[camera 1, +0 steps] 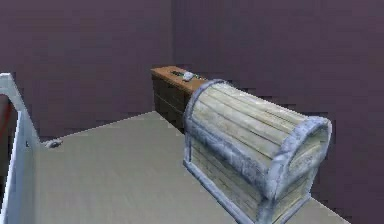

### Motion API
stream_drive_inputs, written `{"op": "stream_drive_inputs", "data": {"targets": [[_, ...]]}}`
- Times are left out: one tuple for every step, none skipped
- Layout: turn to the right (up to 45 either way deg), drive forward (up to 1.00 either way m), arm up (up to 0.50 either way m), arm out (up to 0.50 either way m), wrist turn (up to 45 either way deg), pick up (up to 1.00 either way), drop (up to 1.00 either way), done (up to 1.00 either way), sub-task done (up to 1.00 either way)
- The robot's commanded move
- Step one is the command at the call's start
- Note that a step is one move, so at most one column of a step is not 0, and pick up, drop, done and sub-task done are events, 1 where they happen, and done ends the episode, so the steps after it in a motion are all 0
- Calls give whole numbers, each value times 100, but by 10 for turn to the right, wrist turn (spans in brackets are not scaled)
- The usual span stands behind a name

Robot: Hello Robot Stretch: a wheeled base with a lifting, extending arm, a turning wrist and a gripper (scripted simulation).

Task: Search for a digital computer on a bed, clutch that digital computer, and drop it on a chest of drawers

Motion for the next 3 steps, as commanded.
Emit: {"op": "stream_drive_inputs", "data": {"targets": [[-450, 0, 0, 0, 0, 0, 0, 0, 0], [-450, 0, 0, 0, 0, 0, 0, 0, 0], [-450, 0, 0, 0, 0, 0, 0, 0, 0]]}}
